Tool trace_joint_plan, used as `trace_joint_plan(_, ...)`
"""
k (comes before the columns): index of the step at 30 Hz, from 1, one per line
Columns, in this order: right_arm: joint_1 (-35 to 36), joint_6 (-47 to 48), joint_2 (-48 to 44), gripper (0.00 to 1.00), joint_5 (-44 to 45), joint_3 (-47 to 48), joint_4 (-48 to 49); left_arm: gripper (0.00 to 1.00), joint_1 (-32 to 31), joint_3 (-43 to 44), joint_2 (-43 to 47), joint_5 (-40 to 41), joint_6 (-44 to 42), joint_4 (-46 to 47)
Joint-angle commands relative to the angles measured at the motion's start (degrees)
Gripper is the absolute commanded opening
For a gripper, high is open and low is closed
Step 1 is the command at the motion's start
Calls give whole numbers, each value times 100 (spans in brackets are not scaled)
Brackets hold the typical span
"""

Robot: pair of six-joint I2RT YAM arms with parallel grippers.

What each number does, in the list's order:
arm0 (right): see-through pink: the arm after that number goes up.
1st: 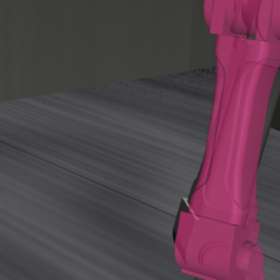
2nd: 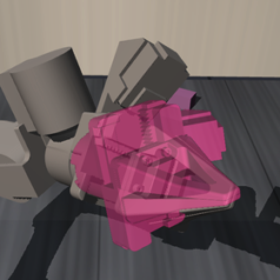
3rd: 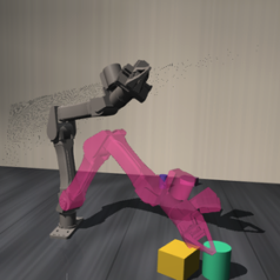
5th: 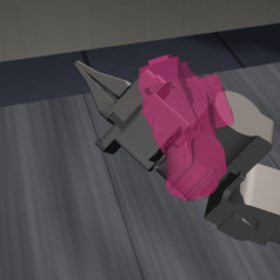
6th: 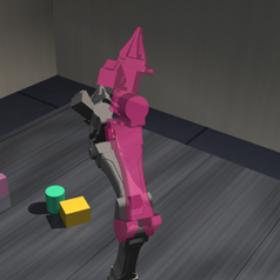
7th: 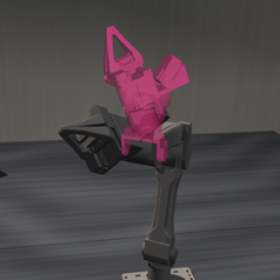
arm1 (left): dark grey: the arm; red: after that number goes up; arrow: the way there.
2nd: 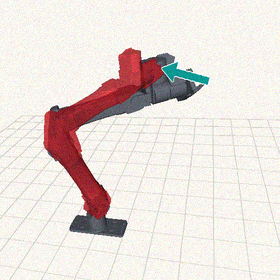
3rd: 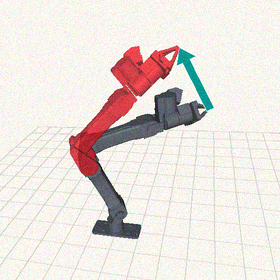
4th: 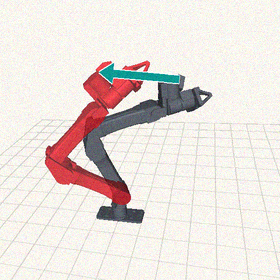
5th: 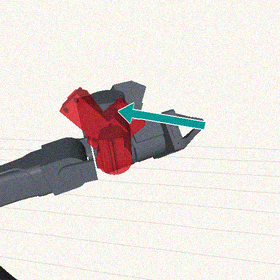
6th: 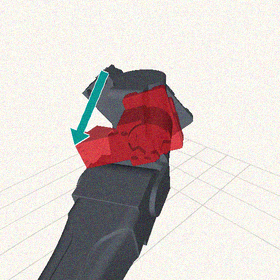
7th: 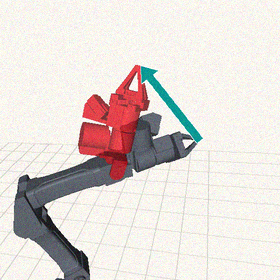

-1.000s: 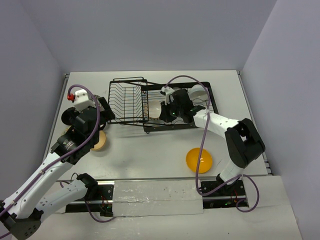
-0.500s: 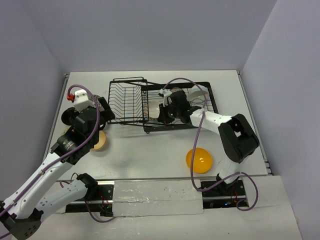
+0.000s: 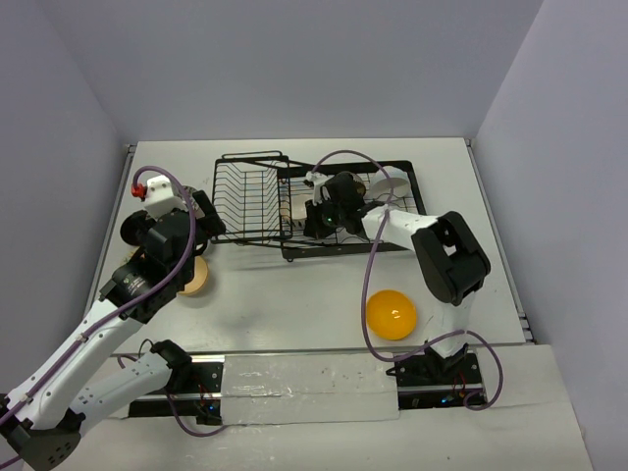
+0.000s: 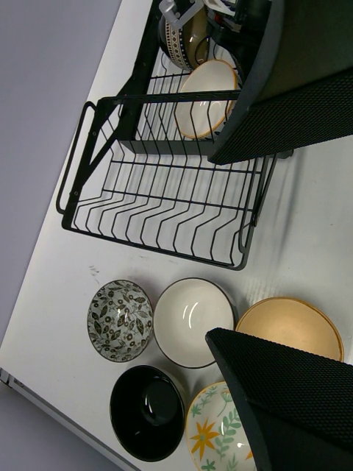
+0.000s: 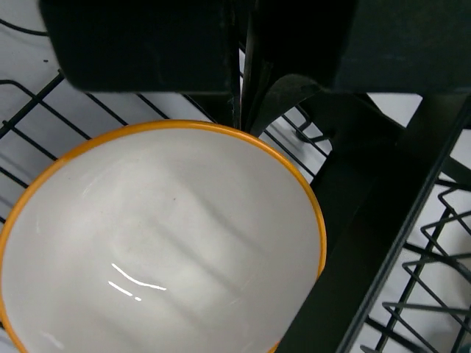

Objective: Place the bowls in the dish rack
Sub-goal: Move the bowl to the dish rack.

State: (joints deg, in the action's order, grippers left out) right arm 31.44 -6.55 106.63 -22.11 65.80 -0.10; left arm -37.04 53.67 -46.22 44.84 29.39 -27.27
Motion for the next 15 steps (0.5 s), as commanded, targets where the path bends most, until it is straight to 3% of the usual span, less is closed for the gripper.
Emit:
trace_joint_plan(1, -41, 39, 130, 10, 13, 407, 89, 99, 21, 30, 34, 16, -73, 187)
trace_joint_plan(11, -50, 101, 130, 9, -30, 381, 54, 99, 30, 21, 7, -54, -82, 195)
trace_joint_plan(15, -50, 127, -72, 18, -92, 153, 80, 99, 30, 30, -19, -63, -73, 187)
